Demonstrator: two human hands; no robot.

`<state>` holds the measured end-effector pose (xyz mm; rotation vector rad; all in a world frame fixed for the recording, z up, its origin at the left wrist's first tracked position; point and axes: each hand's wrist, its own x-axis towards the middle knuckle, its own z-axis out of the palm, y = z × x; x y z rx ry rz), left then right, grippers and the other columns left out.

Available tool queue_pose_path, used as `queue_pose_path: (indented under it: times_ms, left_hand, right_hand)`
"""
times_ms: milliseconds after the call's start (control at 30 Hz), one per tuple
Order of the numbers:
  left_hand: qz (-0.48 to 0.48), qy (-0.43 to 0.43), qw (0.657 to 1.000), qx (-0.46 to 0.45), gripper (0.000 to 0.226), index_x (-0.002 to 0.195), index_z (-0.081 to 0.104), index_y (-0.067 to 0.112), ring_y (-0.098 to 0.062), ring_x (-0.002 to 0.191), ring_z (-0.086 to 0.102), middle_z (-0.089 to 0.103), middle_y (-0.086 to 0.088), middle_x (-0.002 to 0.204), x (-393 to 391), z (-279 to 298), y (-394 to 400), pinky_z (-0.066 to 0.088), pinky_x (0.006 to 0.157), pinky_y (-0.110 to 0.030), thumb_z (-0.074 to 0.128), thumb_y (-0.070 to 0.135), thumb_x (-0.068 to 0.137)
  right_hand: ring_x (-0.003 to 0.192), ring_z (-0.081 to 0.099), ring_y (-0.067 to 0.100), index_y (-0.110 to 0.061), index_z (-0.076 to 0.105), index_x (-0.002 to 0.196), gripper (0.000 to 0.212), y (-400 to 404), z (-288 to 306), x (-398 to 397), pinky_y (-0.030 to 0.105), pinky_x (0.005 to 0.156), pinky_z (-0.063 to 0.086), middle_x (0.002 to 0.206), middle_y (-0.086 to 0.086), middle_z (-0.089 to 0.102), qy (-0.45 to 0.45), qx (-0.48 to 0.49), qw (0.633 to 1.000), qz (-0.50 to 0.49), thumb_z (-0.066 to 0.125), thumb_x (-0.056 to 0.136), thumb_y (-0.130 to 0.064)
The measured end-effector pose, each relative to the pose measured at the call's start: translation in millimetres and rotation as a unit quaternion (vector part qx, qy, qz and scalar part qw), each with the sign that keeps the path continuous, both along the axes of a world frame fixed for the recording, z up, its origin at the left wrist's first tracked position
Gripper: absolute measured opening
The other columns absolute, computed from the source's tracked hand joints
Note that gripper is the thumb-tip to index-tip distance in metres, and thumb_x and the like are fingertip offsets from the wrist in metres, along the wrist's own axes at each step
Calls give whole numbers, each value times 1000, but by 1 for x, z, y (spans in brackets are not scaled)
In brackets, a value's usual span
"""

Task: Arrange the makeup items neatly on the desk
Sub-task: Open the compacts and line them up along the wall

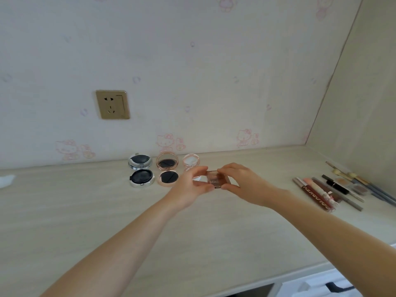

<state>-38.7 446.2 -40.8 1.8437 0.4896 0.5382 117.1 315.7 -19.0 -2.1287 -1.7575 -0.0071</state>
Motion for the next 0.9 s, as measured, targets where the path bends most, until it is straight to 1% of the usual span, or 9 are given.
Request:
queue_pose_path:
  times_ms: [67,133,200,300,500,600,700,800,900]
  left_hand:
    - [17,-9,999,-39,59,132,52,22,-2,100,65,60,14,124,-19,-1,6,49,90,-22,76,14,79]
    - [24,-52,988,-144,51,127,56,15,-15,105,66,63,1,124,-36,-2,13,53,93,-33,73,5,80]
    - [29,-115,955,-273,38,120,60,6,-25,102,68,66,-12,119,-54,-2,20,57,85,-32,66,-4,84]
    - [68,-149,922,-350,28,114,61,-1,-27,89,70,70,-18,108,-78,-5,33,59,75,-31,60,-6,87]
    - [71,-167,898,-401,22,109,67,1,-19,86,71,72,-14,103,-111,-15,40,58,75,-27,54,3,92]
    - [55,-147,894,-420,22,104,72,5,-26,96,69,69,-16,111,-121,-19,42,58,76,-34,55,16,94]
    - [23,-141,881,-451,32,117,65,5,-41,108,63,65,-20,119,-128,-23,40,55,84,-46,58,24,92]
    - [7,-160,871,-464,39,123,58,1,-46,113,58,61,-25,122,-132,-27,39,54,85,-47,59,23,91]
    - [13,-159,891,-425,37,121,58,-3,-41,111,60,62,-25,118,-132,-27,38,53,89,-46,58,21,92]
  right_hand:
    - [120,47,13,-17,48,136,46,8,0,-14,20,101,32,132,-2,49,8,6,1000,13,59,93,-28]
    - [121,47,13,-18,48,137,47,17,-1,-30,19,102,31,133,-3,48,22,9,999,24,58,93,-28]
    - [122,46,14,-19,48,138,47,27,-3,-46,20,103,31,134,-1,49,29,15,999,36,58,93,-29]
    - [121,47,15,-19,50,135,45,43,-7,-71,21,102,32,131,1,52,46,35,997,58,59,93,-30]
    - [101,41,-5,-20,54,130,40,65,-20,-109,5,87,26,124,-5,57,93,75,989,83,60,91,-29]
    - [103,49,3,-18,56,129,40,71,-28,-123,7,87,31,122,-2,60,119,94,986,75,62,90,-27]
    - [113,50,8,-19,53,133,45,73,-36,-132,12,92,33,126,-4,58,147,96,983,57,62,90,-29]
    - [119,49,8,-20,53,133,48,72,-39,-137,16,99,35,129,-6,57,158,99,981,52,64,88,-31]
    - [114,52,8,-20,61,122,42,71,-37,-139,5,92,32,121,-5,62,149,115,981,48,70,83,-31]
